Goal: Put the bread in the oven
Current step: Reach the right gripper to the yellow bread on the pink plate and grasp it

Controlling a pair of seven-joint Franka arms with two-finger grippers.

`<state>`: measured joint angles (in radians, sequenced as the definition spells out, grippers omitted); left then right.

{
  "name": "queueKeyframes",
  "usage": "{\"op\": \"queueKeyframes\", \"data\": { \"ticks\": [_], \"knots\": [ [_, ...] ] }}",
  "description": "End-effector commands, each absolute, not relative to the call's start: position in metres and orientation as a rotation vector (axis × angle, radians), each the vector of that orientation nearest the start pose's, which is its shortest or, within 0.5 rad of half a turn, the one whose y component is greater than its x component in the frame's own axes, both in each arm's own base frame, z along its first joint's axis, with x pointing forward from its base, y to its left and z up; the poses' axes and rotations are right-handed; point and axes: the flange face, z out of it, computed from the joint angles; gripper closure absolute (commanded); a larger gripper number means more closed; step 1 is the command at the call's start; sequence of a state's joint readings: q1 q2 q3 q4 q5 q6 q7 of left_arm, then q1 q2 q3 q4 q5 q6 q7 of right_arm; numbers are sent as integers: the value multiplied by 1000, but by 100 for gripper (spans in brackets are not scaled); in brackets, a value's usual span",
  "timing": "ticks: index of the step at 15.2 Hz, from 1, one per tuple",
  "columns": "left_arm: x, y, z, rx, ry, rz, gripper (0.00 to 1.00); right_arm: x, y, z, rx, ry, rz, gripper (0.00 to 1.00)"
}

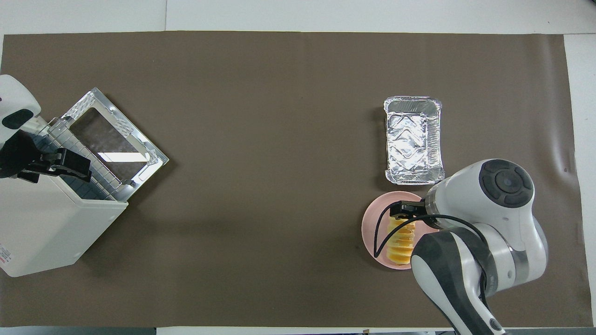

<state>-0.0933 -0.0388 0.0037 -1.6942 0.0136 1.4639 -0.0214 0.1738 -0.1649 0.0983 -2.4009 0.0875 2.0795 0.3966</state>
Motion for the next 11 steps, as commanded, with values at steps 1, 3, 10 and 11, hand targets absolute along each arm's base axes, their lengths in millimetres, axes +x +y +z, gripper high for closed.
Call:
{"op": "queueKeyframes", "data": {
  "ticks": [1,3,10,11],
  "knots": [
    [523,-43,583,-3091,106,271,0,413,119,358,-3088,372,220,0],
    [523,-43,583,-3091,106,271,0,407,117,347,-3082,442,213,0],
    [523,-43,583,-3091,106,271,0,389,123,316,-3077,476,152,0],
    [523,-43,583,-3091,106,271,0,388,123,311,-3073,484,156,1]
  ]
}}
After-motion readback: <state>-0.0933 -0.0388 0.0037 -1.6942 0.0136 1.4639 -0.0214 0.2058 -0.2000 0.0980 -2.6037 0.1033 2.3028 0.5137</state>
